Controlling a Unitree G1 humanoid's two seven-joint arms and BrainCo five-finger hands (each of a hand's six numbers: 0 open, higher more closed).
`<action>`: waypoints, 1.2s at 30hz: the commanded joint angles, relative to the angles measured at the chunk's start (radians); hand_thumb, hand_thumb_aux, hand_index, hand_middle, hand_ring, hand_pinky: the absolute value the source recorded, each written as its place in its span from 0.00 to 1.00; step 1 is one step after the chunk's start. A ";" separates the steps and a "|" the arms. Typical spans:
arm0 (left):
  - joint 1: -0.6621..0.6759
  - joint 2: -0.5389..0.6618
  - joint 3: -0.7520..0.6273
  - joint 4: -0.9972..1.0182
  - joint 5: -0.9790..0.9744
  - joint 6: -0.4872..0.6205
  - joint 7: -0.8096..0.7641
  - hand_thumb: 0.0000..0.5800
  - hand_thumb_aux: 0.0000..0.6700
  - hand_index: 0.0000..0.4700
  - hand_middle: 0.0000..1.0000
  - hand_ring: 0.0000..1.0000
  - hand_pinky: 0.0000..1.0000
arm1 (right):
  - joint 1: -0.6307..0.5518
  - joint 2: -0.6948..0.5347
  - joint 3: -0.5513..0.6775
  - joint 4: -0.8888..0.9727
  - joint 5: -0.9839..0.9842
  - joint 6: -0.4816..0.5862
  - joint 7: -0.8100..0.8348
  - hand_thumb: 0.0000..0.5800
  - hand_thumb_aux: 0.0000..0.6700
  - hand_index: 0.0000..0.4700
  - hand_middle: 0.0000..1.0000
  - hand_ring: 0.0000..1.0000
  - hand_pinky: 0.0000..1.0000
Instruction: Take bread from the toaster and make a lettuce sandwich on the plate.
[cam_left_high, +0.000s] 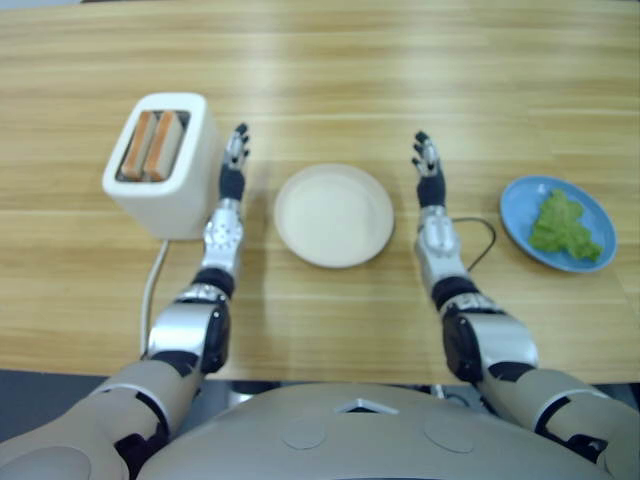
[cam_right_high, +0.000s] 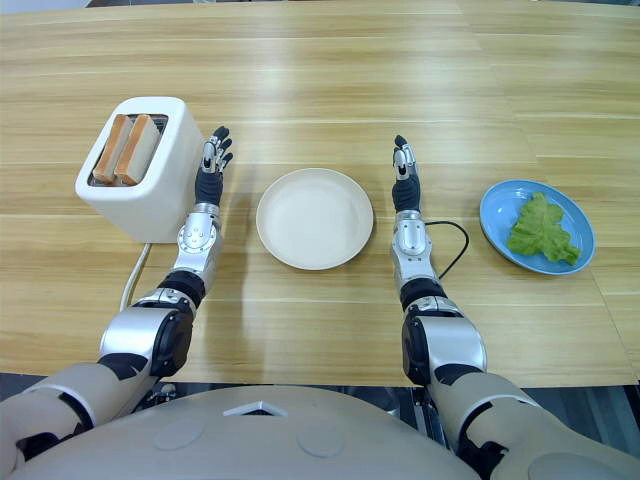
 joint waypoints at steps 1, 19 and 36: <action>0.008 0.004 -0.006 -0.001 0.014 0.017 0.000 0.00 0.00 0.00 0.00 0.00 0.00 | 0.008 -0.001 0.013 -0.003 -0.004 0.016 0.004 0.00 0.00 0.00 0.00 0.00 0.00; 0.381 0.235 0.042 -1.510 -0.309 0.552 -0.194 0.00 0.00 0.00 0.00 0.00 0.00 | 0.024 0.027 0.018 -0.012 0.013 0.027 0.041 0.00 0.00 0.00 0.00 0.00 0.00; 0.466 0.812 0.186 -1.031 0.526 0.696 0.010 0.00 0.00 0.00 0.00 0.00 0.00 | 0.043 0.040 0.008 -0.041 0.028 0.032 0.058 0.00 0.00 0.00 0.00 0.00 0.00</action>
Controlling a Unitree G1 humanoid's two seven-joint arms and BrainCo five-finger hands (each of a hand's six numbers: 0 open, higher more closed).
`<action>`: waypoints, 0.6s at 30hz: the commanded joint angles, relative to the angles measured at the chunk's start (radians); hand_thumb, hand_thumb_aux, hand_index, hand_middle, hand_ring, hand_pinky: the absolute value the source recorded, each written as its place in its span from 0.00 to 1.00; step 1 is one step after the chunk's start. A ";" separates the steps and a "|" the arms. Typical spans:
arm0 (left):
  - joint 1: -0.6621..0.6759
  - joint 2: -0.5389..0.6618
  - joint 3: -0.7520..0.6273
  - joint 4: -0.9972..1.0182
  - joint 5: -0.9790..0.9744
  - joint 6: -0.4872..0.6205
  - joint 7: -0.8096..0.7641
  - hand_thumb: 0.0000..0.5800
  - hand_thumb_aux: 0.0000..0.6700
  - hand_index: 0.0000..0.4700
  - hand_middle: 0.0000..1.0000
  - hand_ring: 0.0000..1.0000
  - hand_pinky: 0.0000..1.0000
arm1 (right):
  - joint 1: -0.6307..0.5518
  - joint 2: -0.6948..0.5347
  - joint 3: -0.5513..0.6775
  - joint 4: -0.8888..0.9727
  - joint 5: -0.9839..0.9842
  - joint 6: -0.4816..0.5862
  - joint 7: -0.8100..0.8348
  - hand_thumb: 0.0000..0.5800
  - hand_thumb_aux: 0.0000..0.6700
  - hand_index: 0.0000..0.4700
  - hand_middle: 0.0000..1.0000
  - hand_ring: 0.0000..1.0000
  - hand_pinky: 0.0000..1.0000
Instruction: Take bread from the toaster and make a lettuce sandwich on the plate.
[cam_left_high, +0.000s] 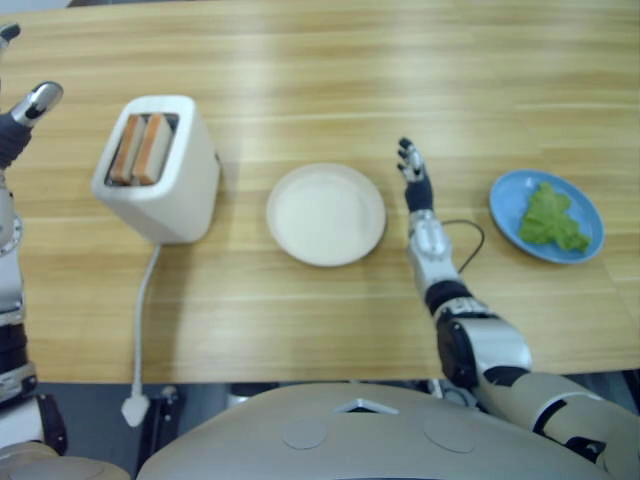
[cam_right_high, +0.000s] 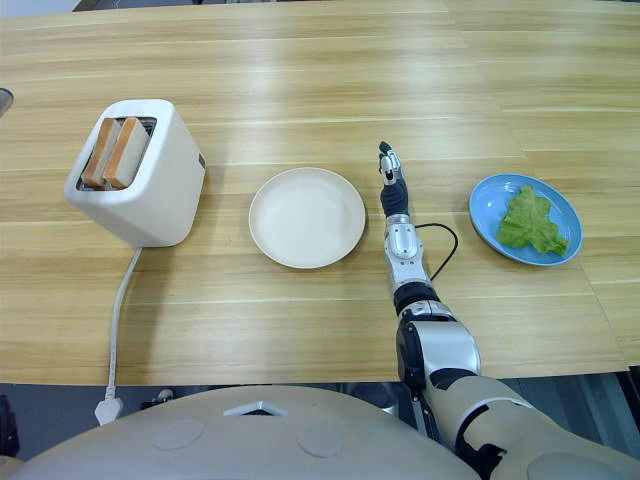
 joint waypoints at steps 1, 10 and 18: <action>-0.026 0.041 -0.118 0.110 0.158 0.051 0.024 0.00 0.00 0.00 0.00 0.00 0.00 | 0.019 0.007 -0.008 -0.012 0.024 0.011 0.005 0.00 0.00 0.00 0.00 0.00 0.00; -0.076 0.052 -0.284 0.218 0.296 0.143 -0.005 0.00 0.00 0.00 0.00 0.00 0.00 | 0.029 0.013 -0.002 -0.018 0.032 0.014 0.013 0.00 0.00 0.00 0.00 0.00 0.00; -0.089 0.050 -0.337 0.232 0.304 0.168 -0.037 0.00 0.00 0.00 0.00 0.00 0.00 | 0.035 0.017 0.000 -0.031 0.032 0.017 0.014 0.00 0.00 0.00 0.00 0.00 0.00</action>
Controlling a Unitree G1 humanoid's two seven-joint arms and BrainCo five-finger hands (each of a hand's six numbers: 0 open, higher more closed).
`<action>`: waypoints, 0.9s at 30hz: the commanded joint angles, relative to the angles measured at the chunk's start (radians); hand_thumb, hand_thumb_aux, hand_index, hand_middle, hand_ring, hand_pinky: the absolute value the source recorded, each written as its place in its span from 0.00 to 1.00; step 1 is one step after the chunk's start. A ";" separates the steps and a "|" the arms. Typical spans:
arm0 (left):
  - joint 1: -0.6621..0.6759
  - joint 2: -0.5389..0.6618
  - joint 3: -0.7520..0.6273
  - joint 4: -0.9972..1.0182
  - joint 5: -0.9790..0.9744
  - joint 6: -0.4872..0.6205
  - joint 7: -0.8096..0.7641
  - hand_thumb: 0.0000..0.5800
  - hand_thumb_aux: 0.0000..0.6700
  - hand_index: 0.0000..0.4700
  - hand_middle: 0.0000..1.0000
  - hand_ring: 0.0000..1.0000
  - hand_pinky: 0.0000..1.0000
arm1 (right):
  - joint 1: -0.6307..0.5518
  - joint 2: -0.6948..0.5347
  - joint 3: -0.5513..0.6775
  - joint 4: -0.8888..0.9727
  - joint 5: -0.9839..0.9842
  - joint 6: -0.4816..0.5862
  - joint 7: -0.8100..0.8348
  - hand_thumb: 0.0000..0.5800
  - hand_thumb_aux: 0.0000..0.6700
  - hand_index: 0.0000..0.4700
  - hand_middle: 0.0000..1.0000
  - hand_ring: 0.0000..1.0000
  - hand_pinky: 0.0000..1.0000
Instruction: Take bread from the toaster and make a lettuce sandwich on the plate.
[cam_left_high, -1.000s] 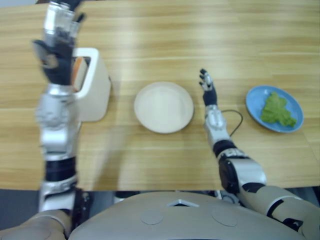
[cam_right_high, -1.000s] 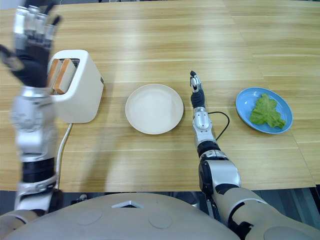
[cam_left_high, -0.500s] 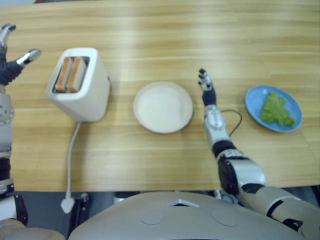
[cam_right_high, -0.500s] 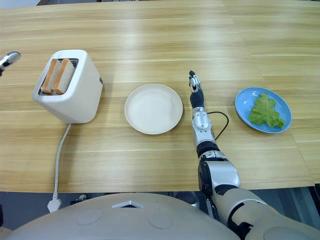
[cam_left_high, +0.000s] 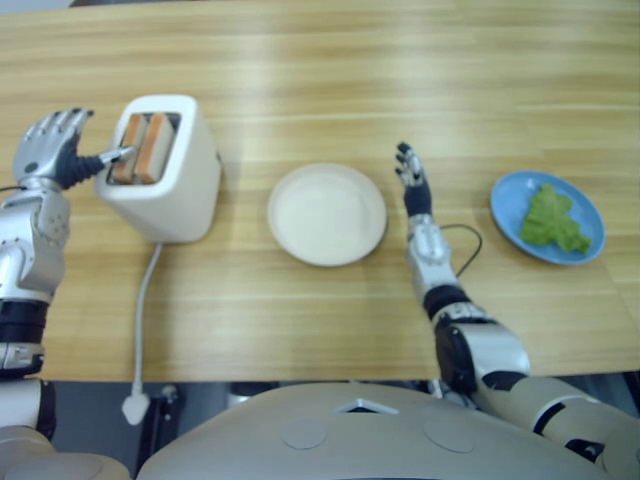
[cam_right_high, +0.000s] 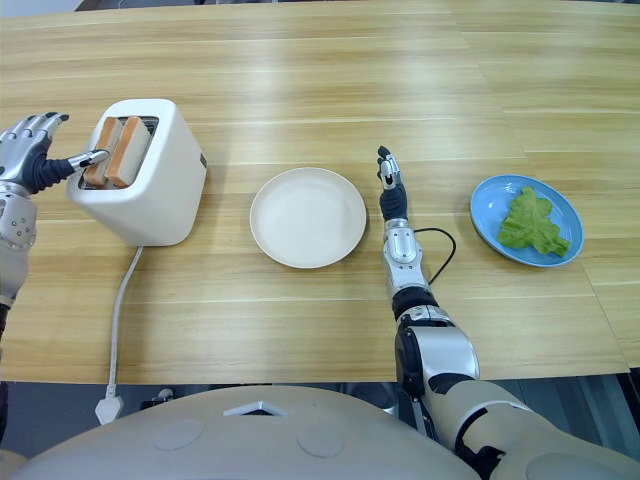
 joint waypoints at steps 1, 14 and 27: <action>0.000 0.013 -0.022 0.027 0.013 0.027 -0.017 0.00 0.00 0.00 0.00 0.00 0.00 | 0.012 0.006 -0.001 -0.023 0.012 0.014 0.002 0.00 0.00 0.00 0.00 0.00 0.00; -0.003 0.036 -0.116 -0.023 0.149 0.096 -0.035 0.00 0.00 0.00 0.00 0.00 0.00 | 0.021 0.001 -0.003 -0.038 0.014 0.023 0.009 0.00 0.00 0.00 0.00 0.00 0.00; -0.011 0.029 -0.200 -0.109 0.263 0.110 -0.072 0.00 0.00 0.00 0.00 0.00 0.00 | 0.022 0.002 -0.007 -0.036 0.025 0.030 0.017 0.00 0.00 0.00 0.00 0.00 0.00</action>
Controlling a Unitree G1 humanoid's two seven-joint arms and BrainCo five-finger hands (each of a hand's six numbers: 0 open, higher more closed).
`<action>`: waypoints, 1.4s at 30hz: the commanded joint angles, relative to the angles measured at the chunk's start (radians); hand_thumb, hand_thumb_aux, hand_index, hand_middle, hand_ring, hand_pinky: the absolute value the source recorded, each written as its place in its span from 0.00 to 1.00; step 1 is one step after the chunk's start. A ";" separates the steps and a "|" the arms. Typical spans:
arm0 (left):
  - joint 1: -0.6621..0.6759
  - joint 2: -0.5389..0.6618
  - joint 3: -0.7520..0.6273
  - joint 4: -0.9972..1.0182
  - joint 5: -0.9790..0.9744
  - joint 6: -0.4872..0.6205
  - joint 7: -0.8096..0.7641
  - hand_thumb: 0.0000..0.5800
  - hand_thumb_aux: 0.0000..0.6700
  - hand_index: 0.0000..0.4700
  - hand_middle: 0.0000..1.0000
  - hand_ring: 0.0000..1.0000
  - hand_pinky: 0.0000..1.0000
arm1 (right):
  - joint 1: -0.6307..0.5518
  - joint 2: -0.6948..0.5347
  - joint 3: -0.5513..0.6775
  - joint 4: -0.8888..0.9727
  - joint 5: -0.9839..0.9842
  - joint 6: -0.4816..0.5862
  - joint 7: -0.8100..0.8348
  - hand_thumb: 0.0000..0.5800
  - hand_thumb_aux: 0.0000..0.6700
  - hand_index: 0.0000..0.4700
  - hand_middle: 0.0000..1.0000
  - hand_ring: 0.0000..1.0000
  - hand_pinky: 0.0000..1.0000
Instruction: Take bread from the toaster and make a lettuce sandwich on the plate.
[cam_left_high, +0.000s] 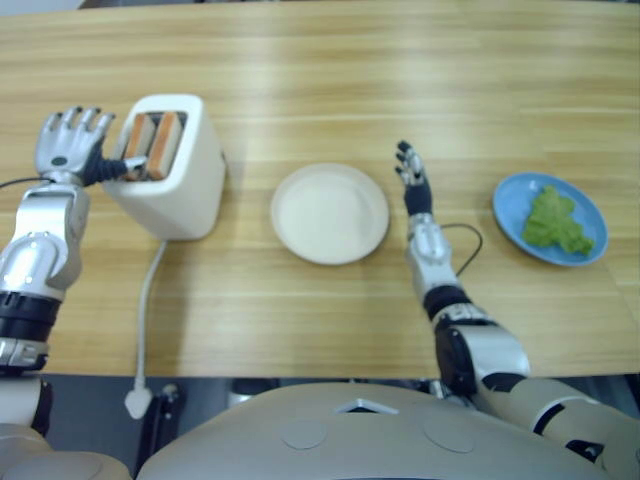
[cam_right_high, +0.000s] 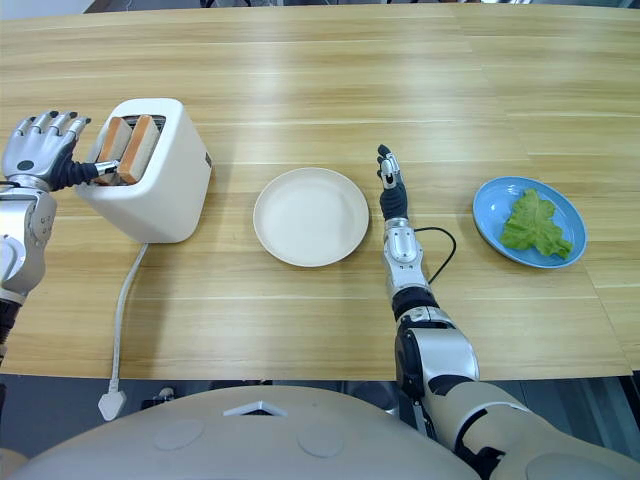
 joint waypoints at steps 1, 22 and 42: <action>0.014 -0.008 -0.045 -0.004 0.009 -0.022 -0.035 0.00 0.00 0.00 0.00 0.00 0.00 | 0.014 0.000 -0.006 -0.007 0.015 0.014 0.004 0.00 0.00 0.00 0.00 0.00 0.00; 0.019 -0.052 0.028 0.025 -0.181 -0.110 -0.018 1.00 1.00 0.98 1.00 1.00 1.00 | 0.026 -0.010 -0.008 -0.007 0.017 0.021 -0.004 0.00 0.00 0.00 0.00 0.00 0.00; -0.149 -0.225 0.628 -0.032 -1.188 -0.281 -0.183 1.00 1.00 0.98 1.00 1.00 1.00 | 0.027 -0.014 -0.003 0.000 0.012 0.034 -0.012 0.00 0.00 0.00 0.00 0.00 0.00</action>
